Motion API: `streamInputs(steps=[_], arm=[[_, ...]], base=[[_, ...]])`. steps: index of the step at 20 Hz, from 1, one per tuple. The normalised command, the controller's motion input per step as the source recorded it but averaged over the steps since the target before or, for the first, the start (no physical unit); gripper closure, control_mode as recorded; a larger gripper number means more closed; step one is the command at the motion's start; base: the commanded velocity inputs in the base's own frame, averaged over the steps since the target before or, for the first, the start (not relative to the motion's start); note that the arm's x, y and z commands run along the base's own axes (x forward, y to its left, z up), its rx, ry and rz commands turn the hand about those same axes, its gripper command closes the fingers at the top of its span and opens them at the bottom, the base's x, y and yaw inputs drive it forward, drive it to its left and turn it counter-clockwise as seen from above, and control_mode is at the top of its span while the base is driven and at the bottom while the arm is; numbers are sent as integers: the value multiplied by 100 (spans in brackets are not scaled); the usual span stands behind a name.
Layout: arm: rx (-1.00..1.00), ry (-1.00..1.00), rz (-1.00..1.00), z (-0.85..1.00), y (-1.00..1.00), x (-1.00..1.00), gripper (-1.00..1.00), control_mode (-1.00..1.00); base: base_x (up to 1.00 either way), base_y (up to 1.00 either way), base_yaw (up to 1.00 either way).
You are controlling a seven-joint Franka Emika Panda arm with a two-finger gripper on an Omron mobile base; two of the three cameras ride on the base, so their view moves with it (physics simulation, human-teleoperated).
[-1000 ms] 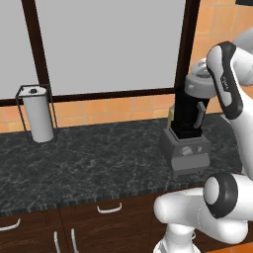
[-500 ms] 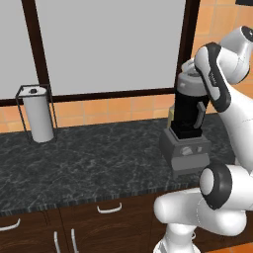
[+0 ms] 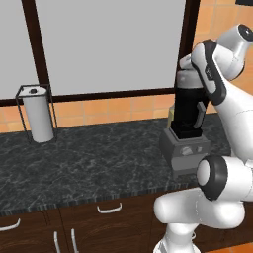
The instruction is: Close the lid blender by securely placing the lid on top.
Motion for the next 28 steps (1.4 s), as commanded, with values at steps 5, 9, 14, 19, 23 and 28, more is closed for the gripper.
streamInputs(steps=[5, 9, 14, 19, 23, 28], arm=[[0, -16, 0, 0, 0, 5, 100, -100], [0, -24, 0, 0, 0, 0, 100, -100], [0, -12, 0, 9, 0, 0, 100, -100], [0, 2, 0, 41, -4, 0, 100, -100], [0, 10, 0, 44, -8, -6, 100, -100], [-1, 11, 0, 38, -10, -22, 100, -100]], base=[[0, 0, 0], [0, 0, 0], [0, 0, 0], [0, 0, 0], [0, 0, 0], [0, 0, 0]])
